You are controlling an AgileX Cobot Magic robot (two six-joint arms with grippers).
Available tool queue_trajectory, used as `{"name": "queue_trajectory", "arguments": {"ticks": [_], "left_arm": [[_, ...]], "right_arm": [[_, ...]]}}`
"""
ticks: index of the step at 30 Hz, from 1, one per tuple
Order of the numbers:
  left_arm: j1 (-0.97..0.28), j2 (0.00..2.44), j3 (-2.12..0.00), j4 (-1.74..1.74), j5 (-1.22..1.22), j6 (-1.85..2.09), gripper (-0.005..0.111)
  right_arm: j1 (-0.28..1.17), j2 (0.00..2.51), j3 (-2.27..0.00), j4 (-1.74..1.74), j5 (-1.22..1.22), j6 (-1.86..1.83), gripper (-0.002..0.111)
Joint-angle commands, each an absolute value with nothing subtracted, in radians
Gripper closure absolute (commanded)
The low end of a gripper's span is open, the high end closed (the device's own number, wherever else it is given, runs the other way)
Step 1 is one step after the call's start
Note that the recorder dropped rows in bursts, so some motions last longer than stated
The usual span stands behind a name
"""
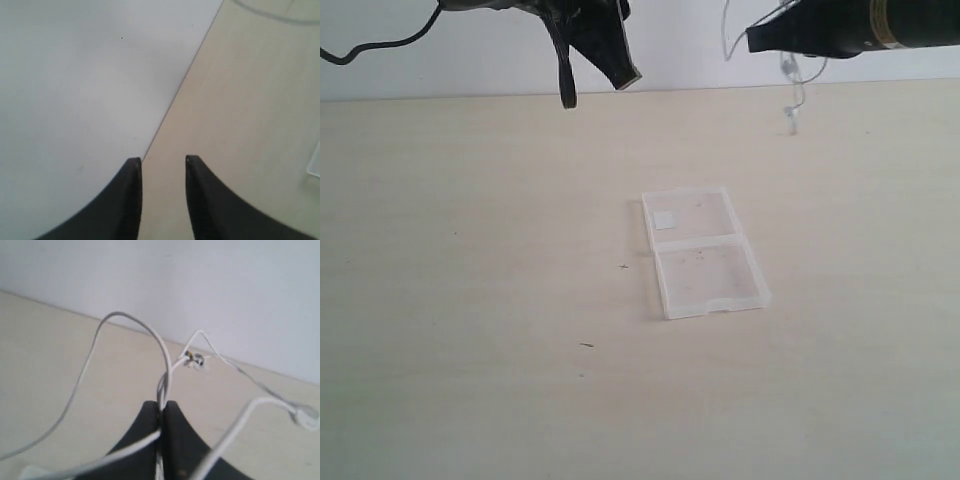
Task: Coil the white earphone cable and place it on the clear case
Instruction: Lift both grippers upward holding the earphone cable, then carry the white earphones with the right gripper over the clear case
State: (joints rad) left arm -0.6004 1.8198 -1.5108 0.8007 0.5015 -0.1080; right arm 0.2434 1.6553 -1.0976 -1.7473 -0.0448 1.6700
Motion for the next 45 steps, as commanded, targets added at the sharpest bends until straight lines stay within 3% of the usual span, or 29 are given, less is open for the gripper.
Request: {"name": "queue_trajectory", "arguments": {"ticks": [1, 6, 11, 16, 23, 33, 45], "left_arm": [[-0.598, 1.809, -1.512, 0.789, 0.510, -0.109, 0.076], [-0.598, 1.809, -1.512, 0.777, 0.510, -0.109, 0.076], [-0.598, 1.809, -1.512, 0.777, 0.510, -0.109, 0.076], [-0.598, 1.809, -1.512, 0.793, 0.536, -0.109, 0.076], [-0.595, 1.786, -1.512, 0.702, 0.610, -0.104, 0.076], [-0.581, 1.741, -1.420, 0.656, 0.567, -0.046, 0.076], [-0.517, 1.639, -1.307, 0.573, 0.400, -0.083, 0.076]], "right_arm": [[0.244, 1.654, -1.118, -1.744, 0.194, 1.529, 0.108], [0.244, 1.668, -1.154, -1.661, 0.442, 1.192, 0.108], [0.256, 1.752, -1.341, -0.884, 0.726, 0.375, 0.108], [0.256, 1.848, -1.637, -0.387, 1.221, -0.065, 0.108], [0.256, 1.851, -1.751, 0.038, 1.221, -0.235, 0.108], [0.256, 1.853, -1.748, 0.221, 1.221, -0.239, 0.108], [0.329, 1.743, -1.452, 0.257, 1.037, -0.206, 0.108]]}}
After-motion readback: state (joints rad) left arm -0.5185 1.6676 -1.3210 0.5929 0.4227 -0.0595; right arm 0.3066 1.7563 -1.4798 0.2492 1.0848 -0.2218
